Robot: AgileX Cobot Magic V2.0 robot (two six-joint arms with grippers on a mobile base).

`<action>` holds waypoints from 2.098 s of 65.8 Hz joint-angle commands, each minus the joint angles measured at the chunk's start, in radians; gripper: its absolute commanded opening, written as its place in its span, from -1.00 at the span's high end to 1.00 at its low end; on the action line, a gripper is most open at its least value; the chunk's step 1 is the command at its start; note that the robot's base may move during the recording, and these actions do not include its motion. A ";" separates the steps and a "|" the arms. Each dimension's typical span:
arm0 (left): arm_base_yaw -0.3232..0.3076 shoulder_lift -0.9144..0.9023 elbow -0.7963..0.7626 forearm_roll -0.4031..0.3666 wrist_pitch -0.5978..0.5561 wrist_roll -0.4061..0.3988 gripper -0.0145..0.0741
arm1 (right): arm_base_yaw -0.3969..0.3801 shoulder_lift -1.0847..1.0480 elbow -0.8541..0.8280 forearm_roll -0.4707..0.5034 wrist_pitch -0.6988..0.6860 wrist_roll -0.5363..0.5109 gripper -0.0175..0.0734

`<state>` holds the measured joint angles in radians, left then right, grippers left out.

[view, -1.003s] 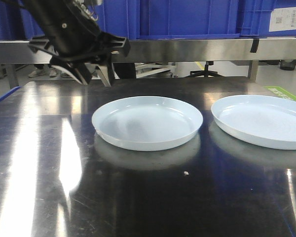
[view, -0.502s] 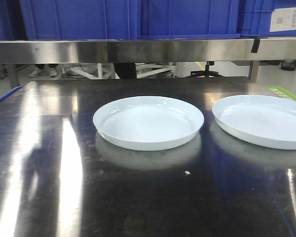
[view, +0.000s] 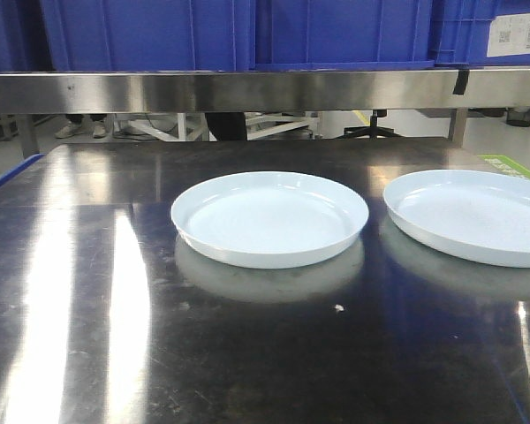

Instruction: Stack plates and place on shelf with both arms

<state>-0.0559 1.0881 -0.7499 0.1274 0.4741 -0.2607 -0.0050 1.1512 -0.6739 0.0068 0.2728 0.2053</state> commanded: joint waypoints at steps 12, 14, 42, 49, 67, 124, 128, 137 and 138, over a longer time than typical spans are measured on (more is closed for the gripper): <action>0.001 -0.212 0.191 0.004 -0.143 -0.005 0.48 | -0.007 -0.019 -0.037 -0.007 -0.070 -0.003 -0.64; 0.001 -0.231 0.216 0.013 -0.154 -0.005 0.48 | -0.007 -0.019 -0.037 -0.007 -0.070 -0.003 -0.64; 0.001 -0.307 0.303 0.112 -0.222 -0.005 0.48 | -0.007 -0.019 -0.037 -0.007 -0.068 -0.003 -0.64; 0.001 -0.307 0.303 0.112 -0.222 -0.005 0.48 | -0.007 -0.019 -0.037 0.001 -0.060 -0.003 -0.50; 0.001 -0.307 0.303 0.110 -0.232 -0.005 0.48 | -0.007 -0.019 -0.037 0.003 -0.025 -0.003 0.37; 0.001 -0.307 0.303 0.110 -0.232 -0.005 0.48 | -0.007 -0.011 -0.036 0.003 0.000 -0.003 -0.61; 0.001 -0.307 0.303 0.110 -0.232 -0.005 0.48 | -0.007 0.009 -0.036 0.003 -0.002 -0.003 -0.61; 0.001 -0.307 0.303 0.110 -0.232 -0.005 0.48 | -0.008 0.077 -0.038 -0.007 -0.035 -0.003 -0.61; 0.001 -0.307 0.303 0.110 -0.232 -0.005 0.48 | -0.007 0.084 -0.040 -0.007 -0.042 -0.003 -0.61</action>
<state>-0.0559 0.7888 -0.4195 0.2342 0.3141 -0.2607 -0.0050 1.2178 -0.6739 0.0102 0.3176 0.2053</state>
